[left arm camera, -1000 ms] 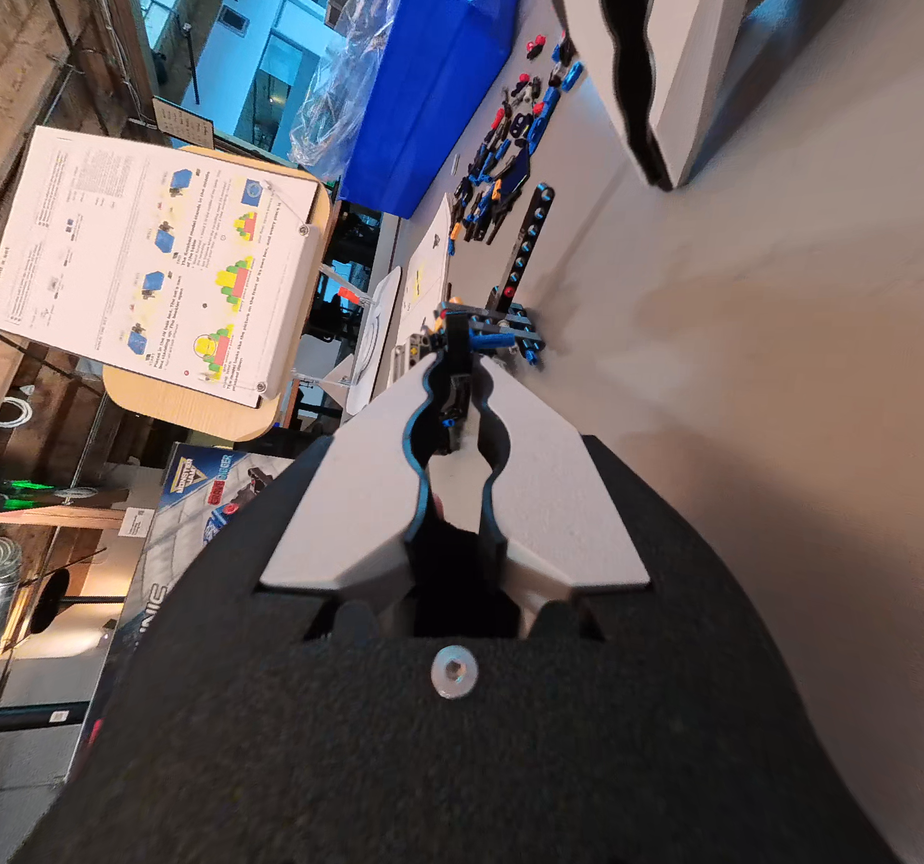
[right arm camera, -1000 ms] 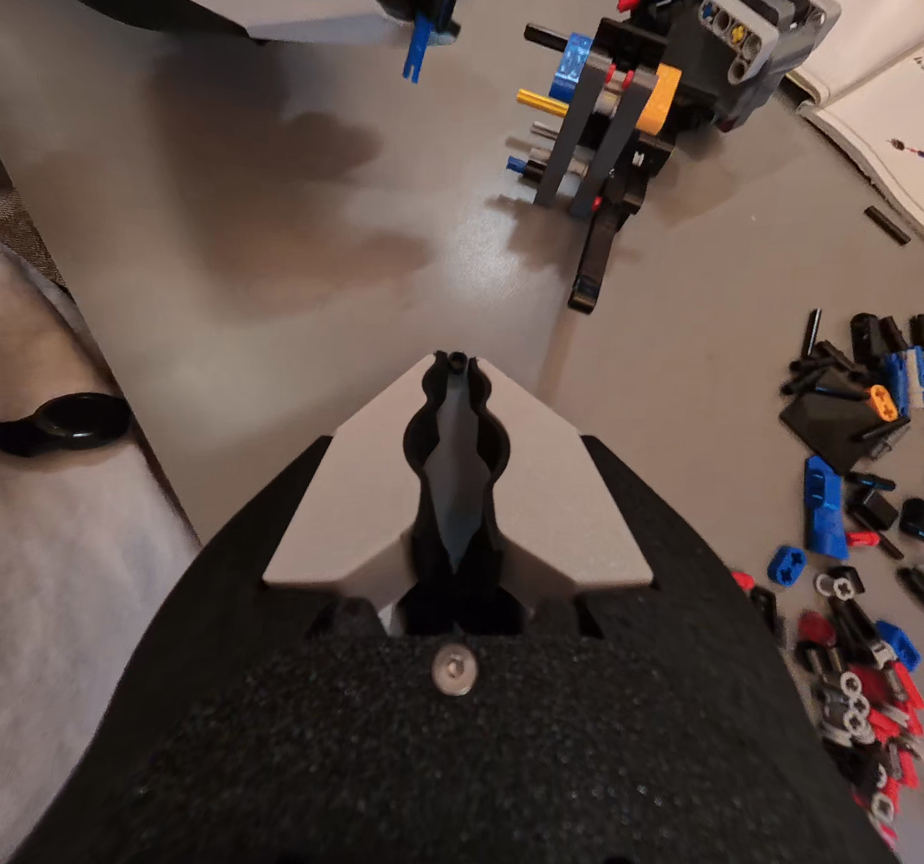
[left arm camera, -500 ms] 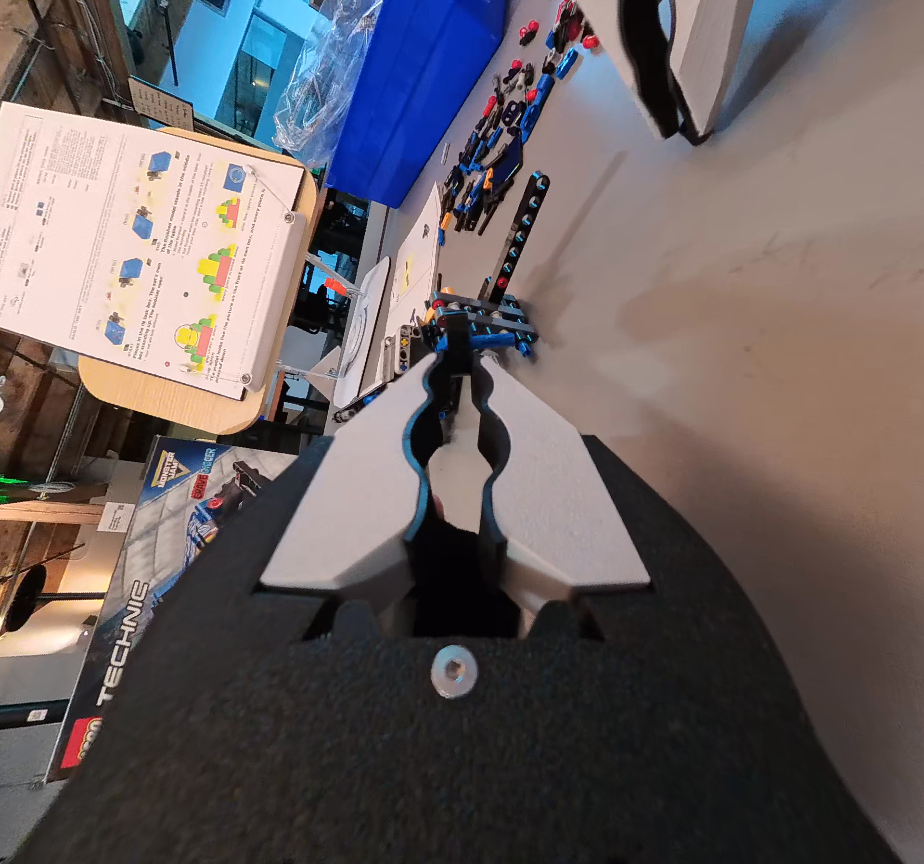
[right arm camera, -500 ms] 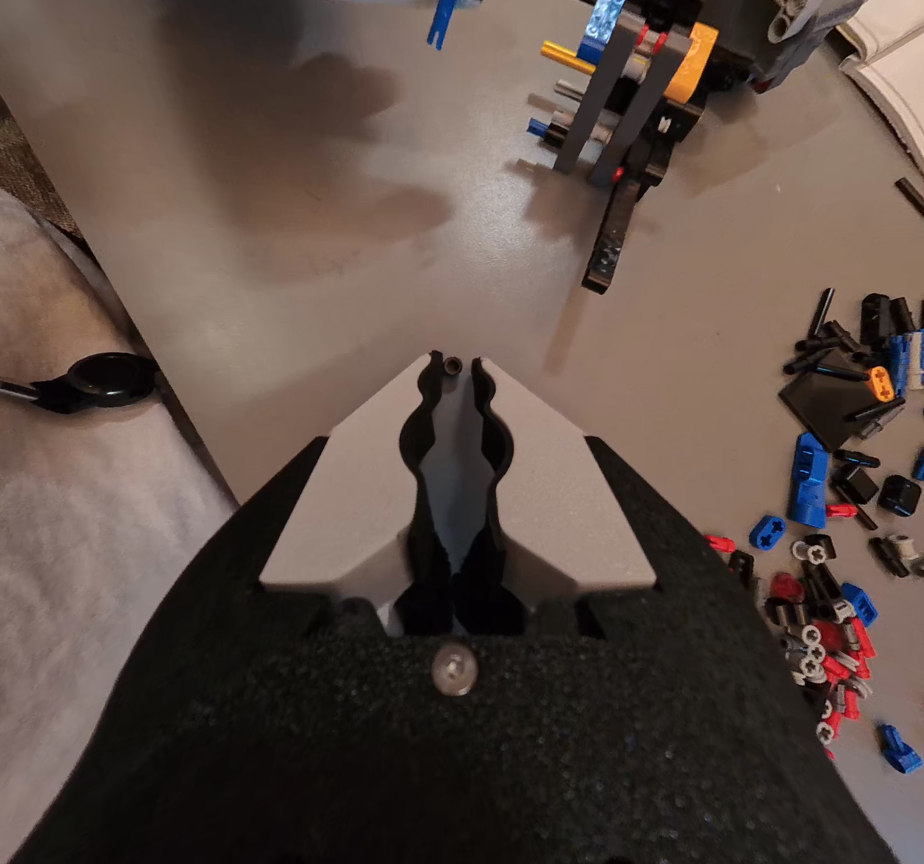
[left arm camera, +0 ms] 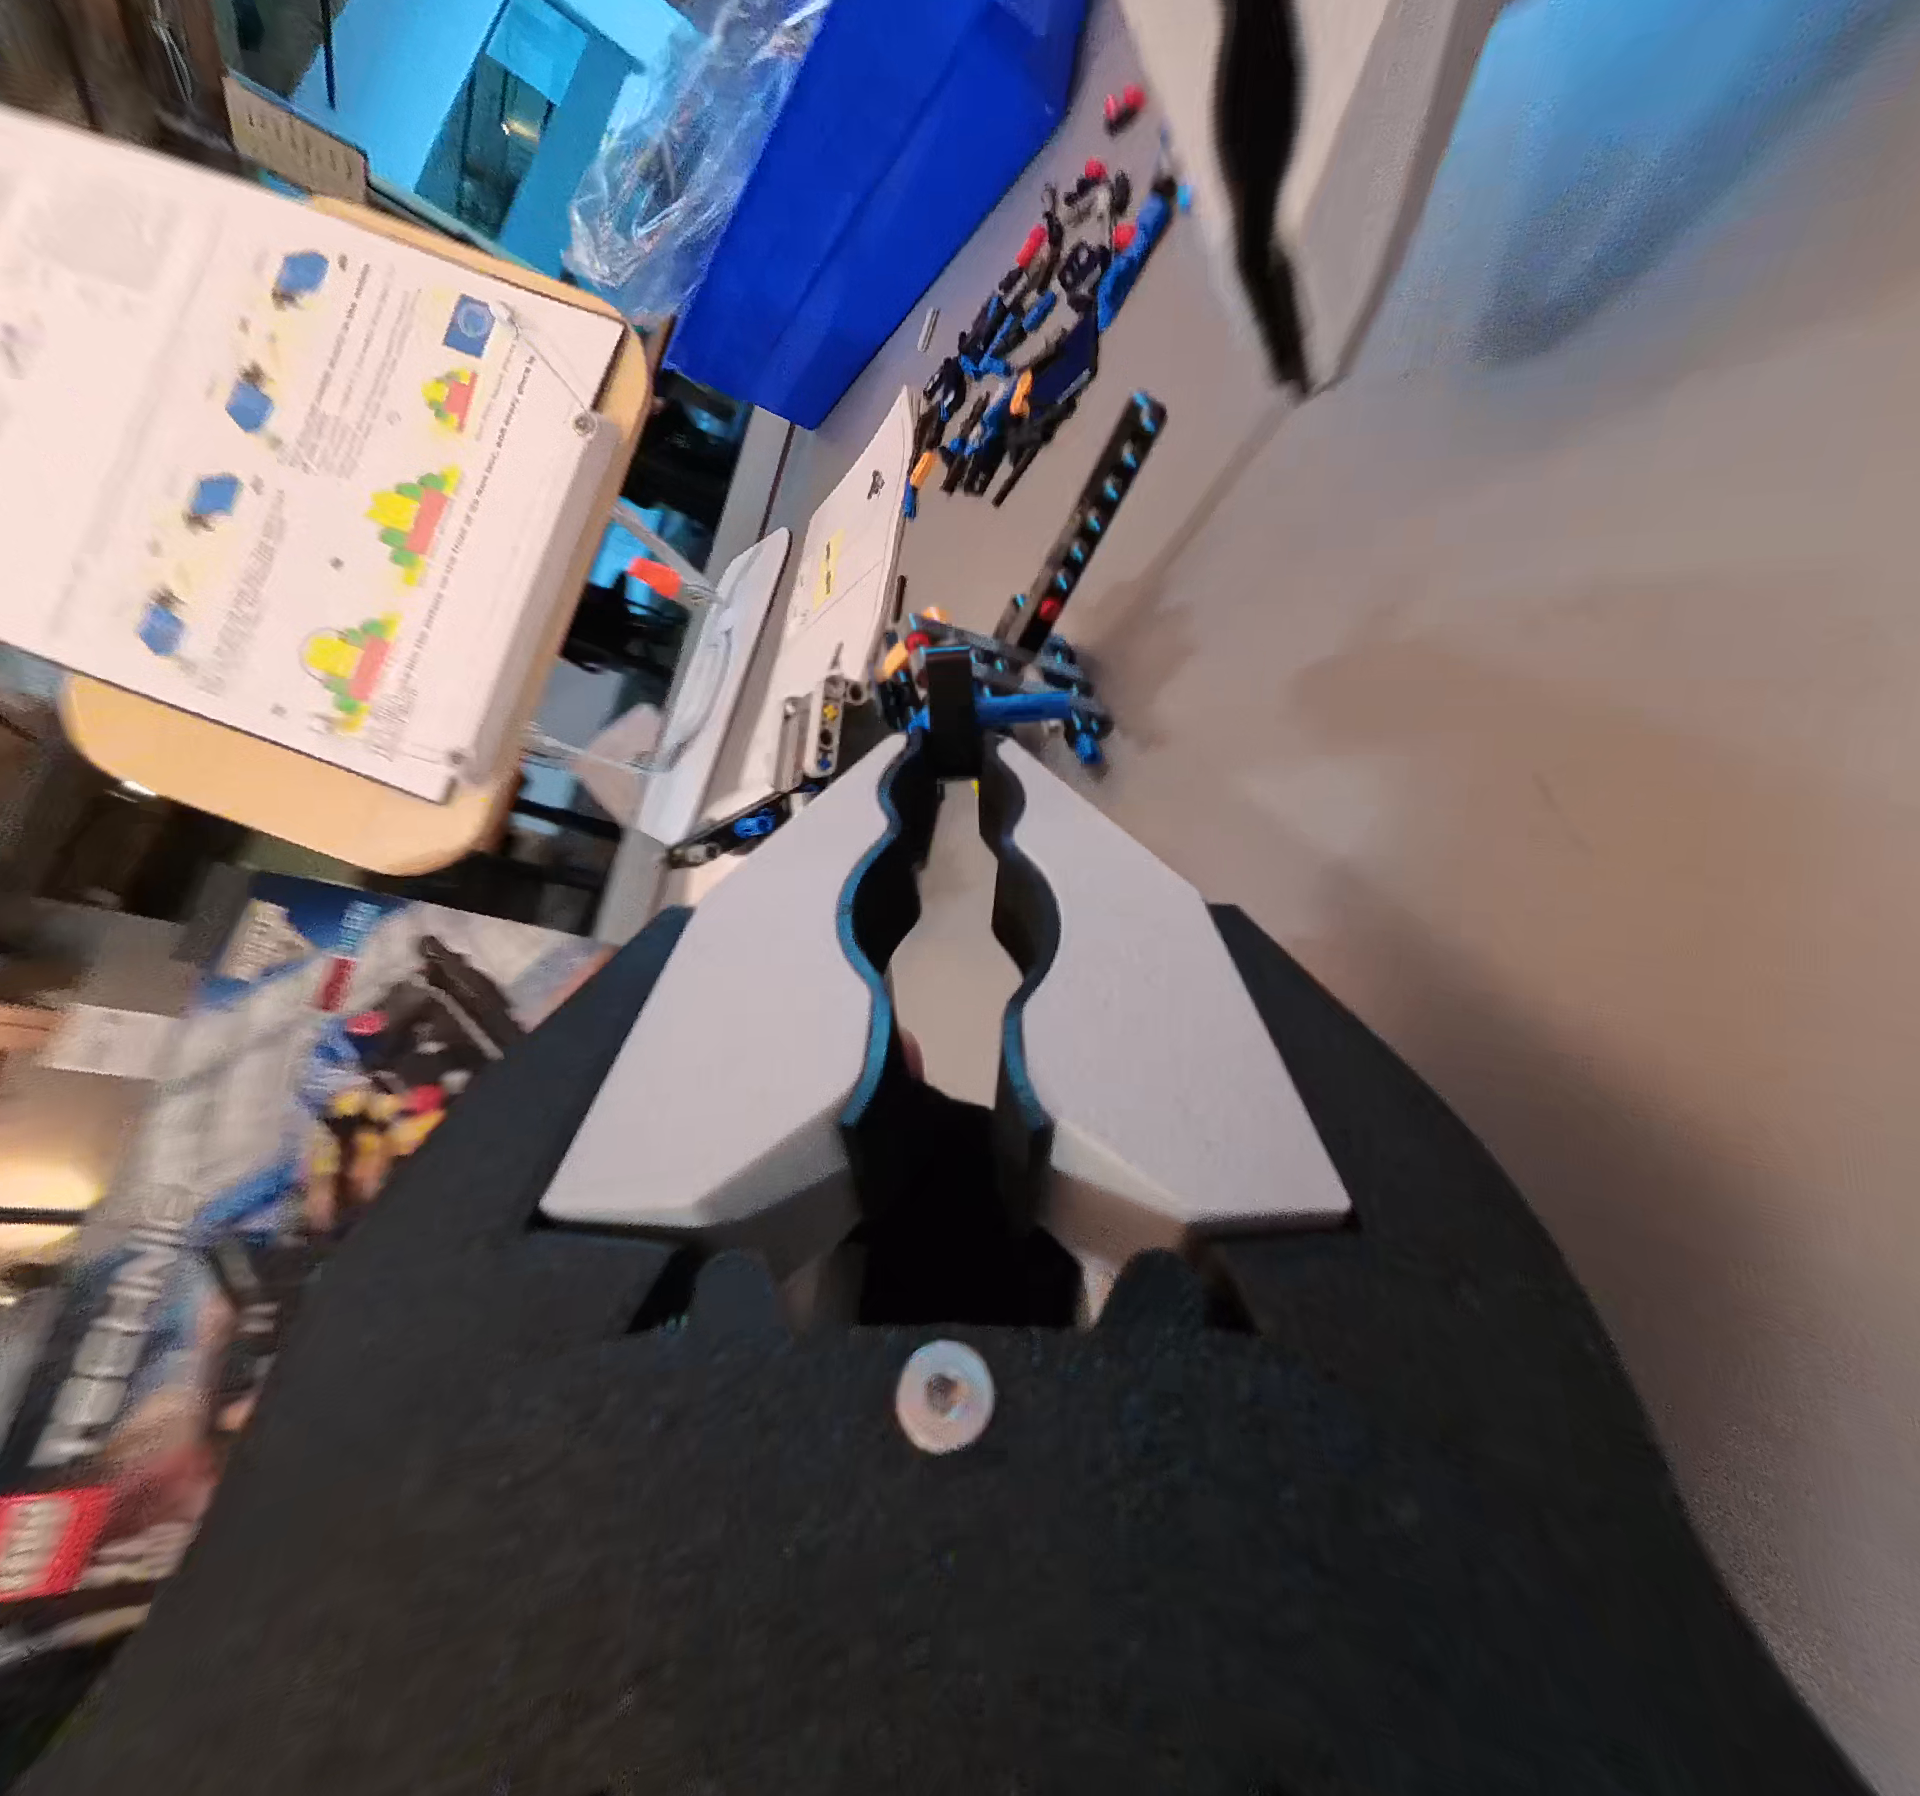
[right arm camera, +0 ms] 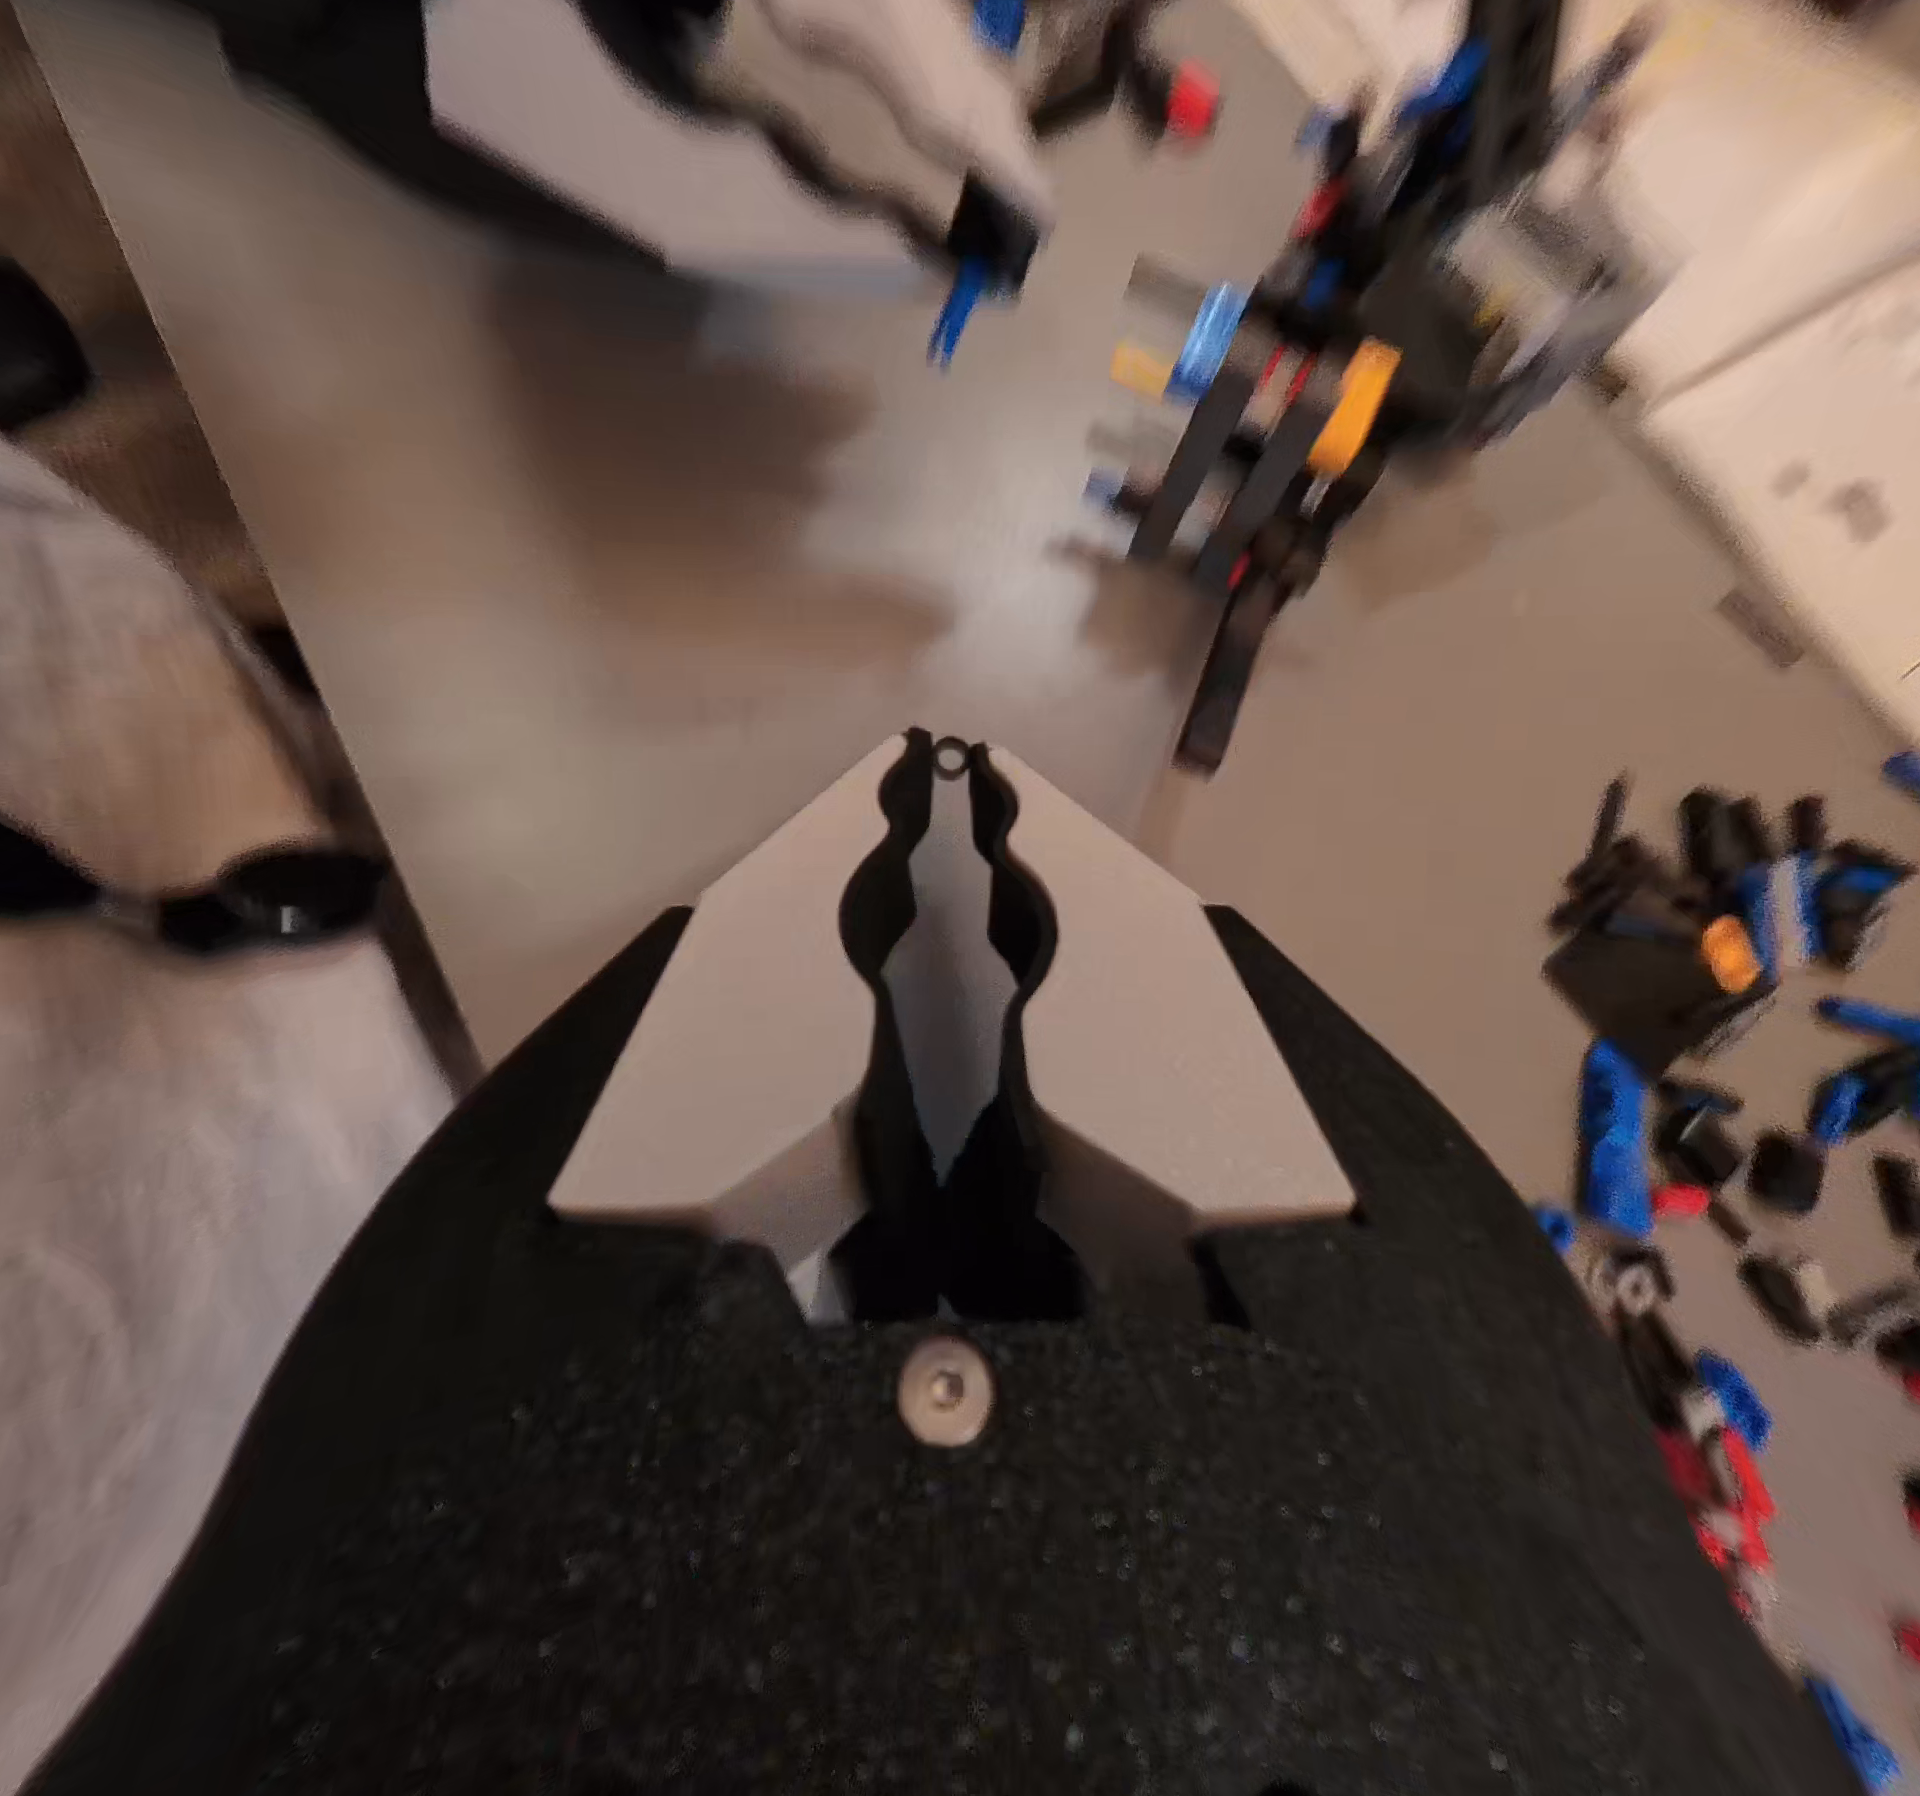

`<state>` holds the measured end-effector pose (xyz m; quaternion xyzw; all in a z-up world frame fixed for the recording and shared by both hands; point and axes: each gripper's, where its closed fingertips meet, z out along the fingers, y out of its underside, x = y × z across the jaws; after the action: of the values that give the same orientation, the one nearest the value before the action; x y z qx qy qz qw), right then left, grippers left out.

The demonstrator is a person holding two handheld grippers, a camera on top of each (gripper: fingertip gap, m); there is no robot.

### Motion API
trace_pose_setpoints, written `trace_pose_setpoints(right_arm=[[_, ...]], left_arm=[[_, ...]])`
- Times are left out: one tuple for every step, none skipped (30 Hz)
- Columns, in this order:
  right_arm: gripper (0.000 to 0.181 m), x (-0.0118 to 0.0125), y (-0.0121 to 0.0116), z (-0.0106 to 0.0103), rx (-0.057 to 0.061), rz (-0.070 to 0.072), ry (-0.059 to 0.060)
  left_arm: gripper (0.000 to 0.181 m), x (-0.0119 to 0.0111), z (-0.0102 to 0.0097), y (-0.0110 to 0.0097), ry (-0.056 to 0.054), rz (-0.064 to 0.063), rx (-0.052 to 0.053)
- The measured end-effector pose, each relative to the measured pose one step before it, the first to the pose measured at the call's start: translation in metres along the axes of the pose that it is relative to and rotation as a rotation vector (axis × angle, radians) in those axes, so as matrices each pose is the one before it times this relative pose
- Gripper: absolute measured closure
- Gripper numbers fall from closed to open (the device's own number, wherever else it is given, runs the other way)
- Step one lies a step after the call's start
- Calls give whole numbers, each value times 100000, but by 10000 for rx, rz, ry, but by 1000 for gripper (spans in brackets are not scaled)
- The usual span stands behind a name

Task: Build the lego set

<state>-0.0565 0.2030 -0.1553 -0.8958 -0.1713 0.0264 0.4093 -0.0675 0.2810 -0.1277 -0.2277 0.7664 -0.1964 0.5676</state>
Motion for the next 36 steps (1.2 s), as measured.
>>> trace_pose_setpoints(right_arm=[[175, 398, -1963, -290, 1135, 133, 172], [175, 270, -1988, -105, 1134, 228, 119], [175, 33, -1897, 100, 1138, 119, 72], [175, -103, -1573, 312, 967, -242, 140], [175, 206, -1096, 423, 678, -855, 483], [175, 4, -519, 518, 280, -1295, 470], [175, -142, -286, 463, 85, -1353, 389], [175, 76, -541, 247, 213, -1110, 474], [175, -87, -494, 232, 223, -796, 182], [176, -97, -176, 300, 27, -470, 18], [175, 106, -84, 267, 29, -300, 68], [175, 38, 57, 230, 10, -210, -2], [175, 88, 247, 172, -92, -140, 42], [176, 93, 301, 116, -103, -82, 91], [176, -190, 373, 136, -140, 69, -62], [176, -259, 436, 181, -174, 186, -74], [176, -372, 395, 216, -121, 138, -107], [175, -272, 325, 224, -79, 36, -18], [175, -118, 272, 183, -85, -52, 78], [175, 26, 14, 39, 3, -53, 151], [176, 25, 33, 28, -39, -75, 93], [175, 45, 20, -28, -23, -75, 67], [175, 14, -7, -47, 7, -39, 55], [175, 21, 52, -20, -16, -38, 78], [176, 35, 102, 8, -50, -96, 81], [176, 86, -117, -56, 65, -114, 121], [175, -14, -200, -28, 99, -71, 34], [175, -93, 33, 92, -54, 0, -48], [175, -20, 44, 85, -10, 37, 6], [175, 31, -23, 18, 54, 54, 26], [175, 64, -59, -10, 51, 70, 7], [175, -21, 16, -2, -11, 49, -42], [175, -58, 59, 2, -28, -5, -39], [175, -8, -13, -37, 26, -38, 13], [175, -55, 13, -26, 7, 36, -35], [175, -172, -8, -23, 32, 103, -124]], left_arm=[[175, -146, -90, -473, 300, -1091, 256], [175, -112, -101, -558, 391, -1287, 313], [175, -82, -83, -579, 436, -1303, 325], [175, -25, -37, -491, 453, -1212, 291], [175, 68, 36, -349, 492, -1117, 224], [175, 59, 49, -230, 487, -1058, 173], [175, 35, 17, -165, 465, -999, 141], [175, -57, 5, -91, 413, -945, 105], [175, -122, -24, -72, 367, -915, 109], [175, -188, -23, -37, 299, -797, 89], [175, -265, -52, -43, 213, -692, 103], [175, -272, -60, -8, 181, -610, 71], [175, -298, -39, 43, 121, -494, 38], [175, -272, -38, 58, 88, -387, 27], [175, -170, -16, 81, 96, -316, -29], [175, -82, -25, 47, 90, -218, -31], [175, -18, -20, 43, 62, -117, -17], [175, 32, -17, 73, 39, -49, -36], [175, -44, 29, 143, -48, 29, -89], [175, -17, 11, 79, -67, 78, -48], [175, -23, -5, 12, -54, 56, -13], [175, -65, -15, 42, -43, 0, -24], [175, -139, -31, 58, -59, -68, -34], [175, -151, -30, 74, -37, -108, -34], [175, -137, -14, 99, -47, -83, -55], [175, -114, 7, 72, -78, -21, -41], [175, 77, 32, 42, -2, 72, -24], [175, 76, 41, 84, -37, 118, -51], [175, -80, 28, 58, -126, 77, -31], [175, 36, 11, 18, 10, 21, -10], [175, 55, 20, 32, 56, -18, -29], [175, -35, 16, 52, -7, -22, -38], [175, -7, 13, 34, 9, -22, -19], [175, 35, 14, 28, 52, -27, -25], [175, 22, 16, 41, 24, -20, -22], [175, 49, 16, 4, 36, 2, -7]])
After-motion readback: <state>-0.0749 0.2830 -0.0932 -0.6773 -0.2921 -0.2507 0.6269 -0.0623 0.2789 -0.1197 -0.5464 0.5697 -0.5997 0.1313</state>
